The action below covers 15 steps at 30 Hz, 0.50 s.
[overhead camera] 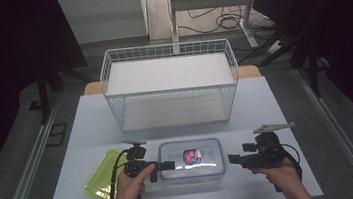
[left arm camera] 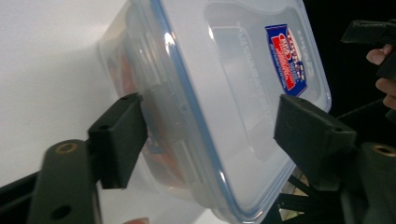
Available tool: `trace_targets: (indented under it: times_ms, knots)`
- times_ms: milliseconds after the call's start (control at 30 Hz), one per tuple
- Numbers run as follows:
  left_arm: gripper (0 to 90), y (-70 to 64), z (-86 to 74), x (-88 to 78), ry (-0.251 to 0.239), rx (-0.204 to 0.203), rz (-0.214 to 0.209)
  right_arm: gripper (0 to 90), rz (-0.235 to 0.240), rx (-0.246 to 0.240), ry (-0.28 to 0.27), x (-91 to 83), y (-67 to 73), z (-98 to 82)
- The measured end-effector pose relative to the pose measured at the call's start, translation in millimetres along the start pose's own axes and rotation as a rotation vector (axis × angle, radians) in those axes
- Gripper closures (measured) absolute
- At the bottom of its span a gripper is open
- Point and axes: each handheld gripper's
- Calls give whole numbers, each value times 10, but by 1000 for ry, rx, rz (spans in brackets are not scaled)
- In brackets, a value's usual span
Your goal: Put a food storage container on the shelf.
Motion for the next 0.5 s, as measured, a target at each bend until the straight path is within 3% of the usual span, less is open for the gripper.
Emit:
trace_targets:
  times_ms: [133, 433, 500]
  knots:
    - [294, 19, 0, -11, 1, -2, -6, 203, 40, 21, 25, 115, 5, 6]
    - [338, 75, -1, -40, -6, -18, -34, 197, 130, 131, 113, 587, -95, -1]
    - [340, 76, -1, -44, -6, -16, -35, 198, 142, 146, 116, 616, -108, 3]
Point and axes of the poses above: each handheld gripper's, and its own axes: x roughly forward along the jaws, z roughly out of its top, y roughly to its left, and after that the axes turned 2 degrees about x, right-handed
